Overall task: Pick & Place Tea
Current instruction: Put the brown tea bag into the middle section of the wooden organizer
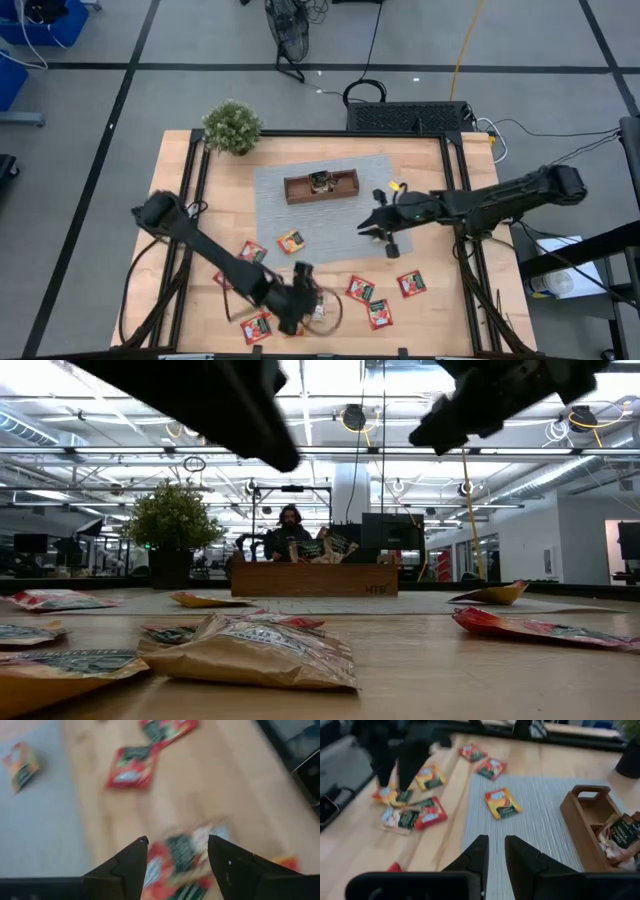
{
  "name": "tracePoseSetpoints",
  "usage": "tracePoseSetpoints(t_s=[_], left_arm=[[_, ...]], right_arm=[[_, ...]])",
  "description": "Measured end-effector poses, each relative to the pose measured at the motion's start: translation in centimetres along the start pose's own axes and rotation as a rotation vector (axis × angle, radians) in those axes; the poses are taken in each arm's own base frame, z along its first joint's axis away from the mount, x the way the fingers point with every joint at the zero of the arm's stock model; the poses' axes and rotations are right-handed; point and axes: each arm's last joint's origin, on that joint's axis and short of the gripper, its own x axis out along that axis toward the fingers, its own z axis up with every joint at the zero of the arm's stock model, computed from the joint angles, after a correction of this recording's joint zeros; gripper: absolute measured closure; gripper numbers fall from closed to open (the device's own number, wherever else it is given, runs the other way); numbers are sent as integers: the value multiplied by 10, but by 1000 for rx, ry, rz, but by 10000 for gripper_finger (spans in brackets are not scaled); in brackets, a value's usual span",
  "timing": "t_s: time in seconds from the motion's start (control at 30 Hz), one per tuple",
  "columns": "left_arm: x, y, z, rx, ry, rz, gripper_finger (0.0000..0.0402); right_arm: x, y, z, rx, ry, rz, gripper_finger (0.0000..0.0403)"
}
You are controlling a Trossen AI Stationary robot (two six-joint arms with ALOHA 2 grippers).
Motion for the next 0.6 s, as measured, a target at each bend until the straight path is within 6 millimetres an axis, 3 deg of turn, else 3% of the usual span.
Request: tracePoseSetpoints(t_s=[0.17, 0.27, 0.6], left_arm=[[17, -34, 12, 18, 100, -17, 188], [24, -44, 18, -7, 130, -14, 188], [47, -35, 8, -78, 239, -13, 188]], right_arm=[[-10, 1, -26, 49, -120, 1, 353], [-13, 2, -37, 69, -143, 3, 353], [-14, 6, -40, 80, -174, 20, 353]])
